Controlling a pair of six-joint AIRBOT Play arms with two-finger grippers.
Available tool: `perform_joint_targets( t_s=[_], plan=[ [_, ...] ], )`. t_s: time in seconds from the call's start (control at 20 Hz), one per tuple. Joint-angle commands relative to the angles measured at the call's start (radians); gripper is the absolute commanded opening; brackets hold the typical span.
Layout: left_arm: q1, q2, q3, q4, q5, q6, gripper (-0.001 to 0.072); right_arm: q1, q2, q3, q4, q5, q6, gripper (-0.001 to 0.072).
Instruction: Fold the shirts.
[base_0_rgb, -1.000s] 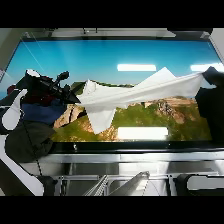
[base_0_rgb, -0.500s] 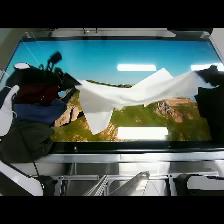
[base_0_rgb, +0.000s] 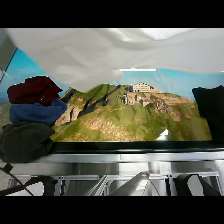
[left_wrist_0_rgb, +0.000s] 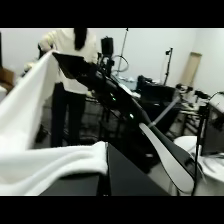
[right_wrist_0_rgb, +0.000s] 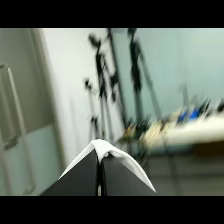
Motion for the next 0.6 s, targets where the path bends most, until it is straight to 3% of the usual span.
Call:
perform_joint_targets(
  t_s=[0.0, 0.05, 0.15, 0.3, 0.4, 0.55],
  plan=[
    [0.158, 0.236, -0.070, -0.048, 0.170, 0.005, 0.0024, -0.066, 0.249, 0.003, -0.060, -0.126, -0.008, 0.0016],
    [0.229, 0.295, -0.151, -0.029, 0.188, 0.005, 0.0025, -0.066, 0.279, 0.002, -0.126, -0.126, 0.030, 0.0016],
    [0.335, 0.370, -0.282, 0.069, 0.227, -0.015, 0.0025, -0.065, 0.278, 0.000, -0.296, -0.116, 0.236, 0.0016],
    [0.290, 0.371, -0.434, 0.266, 0.277, -0.017, 0.0027, -0.061, 0.153, -0.040, -0.377, 0.067, 0.427, 0.0016],
    [0.143, 0.283, -0.486, 0.373, 0.282, -0.009, 0.0027, -0.006, 0.037, -0.091, -0.360, 0.191, 0.432, 0.0015],
    [-0.080, 0.066, -0.518, 0.594, 0.345, -0.010, 0.0028, 0.152, -0.136, -0.197, -0.383, 0.186, 0.335, 0.0015]
  ],
)
